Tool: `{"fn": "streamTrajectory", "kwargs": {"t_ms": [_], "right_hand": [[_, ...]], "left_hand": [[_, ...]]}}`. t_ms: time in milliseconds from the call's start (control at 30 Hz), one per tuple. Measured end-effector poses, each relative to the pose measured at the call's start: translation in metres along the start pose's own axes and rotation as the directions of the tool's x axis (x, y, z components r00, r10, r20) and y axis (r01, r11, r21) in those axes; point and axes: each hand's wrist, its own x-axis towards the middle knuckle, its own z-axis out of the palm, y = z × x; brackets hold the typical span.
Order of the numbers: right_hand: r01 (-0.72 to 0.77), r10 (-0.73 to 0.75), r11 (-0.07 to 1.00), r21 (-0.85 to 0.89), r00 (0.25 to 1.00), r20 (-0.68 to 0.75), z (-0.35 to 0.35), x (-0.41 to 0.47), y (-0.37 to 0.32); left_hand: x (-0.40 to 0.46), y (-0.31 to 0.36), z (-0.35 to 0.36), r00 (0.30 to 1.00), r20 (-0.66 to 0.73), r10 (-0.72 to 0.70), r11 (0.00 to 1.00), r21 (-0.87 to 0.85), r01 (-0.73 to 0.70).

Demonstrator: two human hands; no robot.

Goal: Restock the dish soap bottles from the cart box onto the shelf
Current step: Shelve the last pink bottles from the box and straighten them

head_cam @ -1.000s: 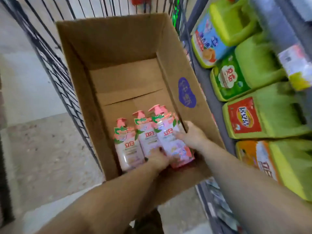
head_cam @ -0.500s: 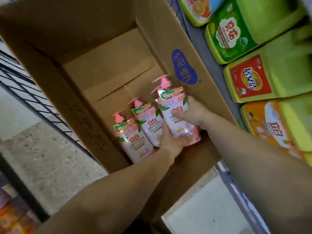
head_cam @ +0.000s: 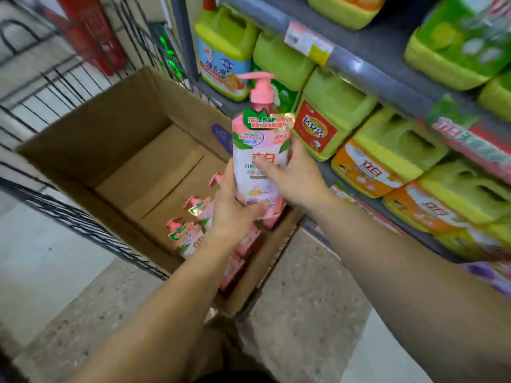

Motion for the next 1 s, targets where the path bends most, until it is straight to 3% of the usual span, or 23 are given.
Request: {"fn": "streamTrajectory", "kwargs": {"t_ms": [233,433,700,1000], "right_hand": [[0.154,-0.160,0.987,-0.050,0.976,-0.146,-0.171,-0.134,-0.005],[0.152,-0.220,0.970,-0.192,0.882,-0.416,-0.343,-0.270,0.003],[0.087,-0.190,0.981,-0.176,0.651,-0.735,-0.512,-0.395,0.037],[0.021,-0.254,0.963,-0.270,0.418,-0.872,-0.675,-0.459,0.033]], "left_hand": [[-0.092,0.059,0.144,0.960,0.127,0.251,0.966,0.036,-0.257],[-0.176,0.110,0.310,0.841,0.411,0.352,0.929,-0.041,-0.368],[-0.253,0.157,0.504,0.632,0.638,0.441,0.875,-0.148,-0.461],[-0.280,0.216,0.689,0.381,0.727,0.572,0.776,-0.327,-0.540]]}}
